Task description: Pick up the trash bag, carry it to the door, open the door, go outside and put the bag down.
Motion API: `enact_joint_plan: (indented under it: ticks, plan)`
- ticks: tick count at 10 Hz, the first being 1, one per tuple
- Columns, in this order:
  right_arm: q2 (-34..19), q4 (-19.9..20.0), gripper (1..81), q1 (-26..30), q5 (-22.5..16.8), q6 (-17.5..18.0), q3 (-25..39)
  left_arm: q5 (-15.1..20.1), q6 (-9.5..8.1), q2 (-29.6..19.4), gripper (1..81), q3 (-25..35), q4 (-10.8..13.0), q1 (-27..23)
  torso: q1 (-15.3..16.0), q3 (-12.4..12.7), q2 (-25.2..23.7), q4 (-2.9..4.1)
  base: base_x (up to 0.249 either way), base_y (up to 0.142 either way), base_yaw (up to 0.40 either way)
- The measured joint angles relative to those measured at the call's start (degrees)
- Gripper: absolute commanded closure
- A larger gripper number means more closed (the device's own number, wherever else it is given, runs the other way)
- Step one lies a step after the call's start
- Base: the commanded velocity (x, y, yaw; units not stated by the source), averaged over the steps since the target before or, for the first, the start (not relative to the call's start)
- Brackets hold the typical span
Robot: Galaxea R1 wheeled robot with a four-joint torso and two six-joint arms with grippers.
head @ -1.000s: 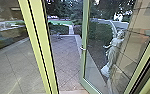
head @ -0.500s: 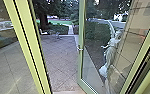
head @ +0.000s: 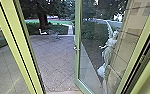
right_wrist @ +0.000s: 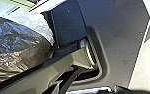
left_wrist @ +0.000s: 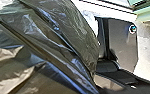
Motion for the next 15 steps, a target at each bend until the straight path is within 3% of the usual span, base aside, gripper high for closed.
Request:
enact_joint_plan:
  ticks: [6,15]
  plan:
    - [0.0,0.0,1.0,-0.3,0.7,0.0,0.0,0.0,0.00,0.0,81.1,0.0,0.0,0.0,0.0,0.0,0.0,0.00,0.000,-0.118,0.000]
    - [0.1,0.0,1.0,-0.5,0.9,0.0,0.0,0.0,0.00,0.0,81.1,0.0,0.0,0.0,0.0,0.0,0.0,0.00,0.000,0.000,0.000]
